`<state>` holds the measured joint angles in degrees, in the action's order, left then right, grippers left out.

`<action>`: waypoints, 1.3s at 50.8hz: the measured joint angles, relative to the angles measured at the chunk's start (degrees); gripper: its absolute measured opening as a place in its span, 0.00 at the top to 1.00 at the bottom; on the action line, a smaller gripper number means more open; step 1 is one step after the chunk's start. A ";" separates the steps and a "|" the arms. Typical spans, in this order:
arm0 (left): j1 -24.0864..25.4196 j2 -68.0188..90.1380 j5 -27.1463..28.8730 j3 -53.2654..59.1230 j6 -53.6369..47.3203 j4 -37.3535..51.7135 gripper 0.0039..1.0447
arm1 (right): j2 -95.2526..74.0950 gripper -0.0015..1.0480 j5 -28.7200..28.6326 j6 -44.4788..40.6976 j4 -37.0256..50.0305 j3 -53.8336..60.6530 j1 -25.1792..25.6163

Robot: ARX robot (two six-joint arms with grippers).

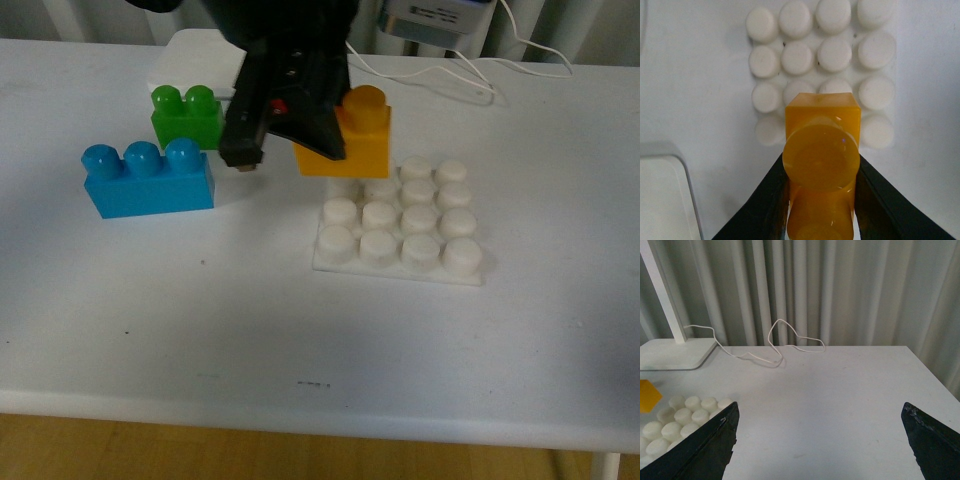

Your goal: Insert yellow block into base center

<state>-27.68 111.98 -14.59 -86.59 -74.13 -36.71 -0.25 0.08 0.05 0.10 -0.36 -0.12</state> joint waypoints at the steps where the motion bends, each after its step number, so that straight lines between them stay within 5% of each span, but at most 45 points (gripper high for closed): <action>1: -0.13 0.13 0.00 -0.13 0.02 -0.04 0.70 | 0.00 0.09 0.00 0.00 0.00 0.00 0.00; 66: -2.56 12.15 2.27 -11.56 -0.81 -1.99 0.70 | 0.00 0.09 0.00 0.00 0.00 0.00 0.00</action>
<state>-30.24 124.14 -12.32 -98.15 -74.94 -38.70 -0.25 0.08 0.05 0.10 -0.36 -0.12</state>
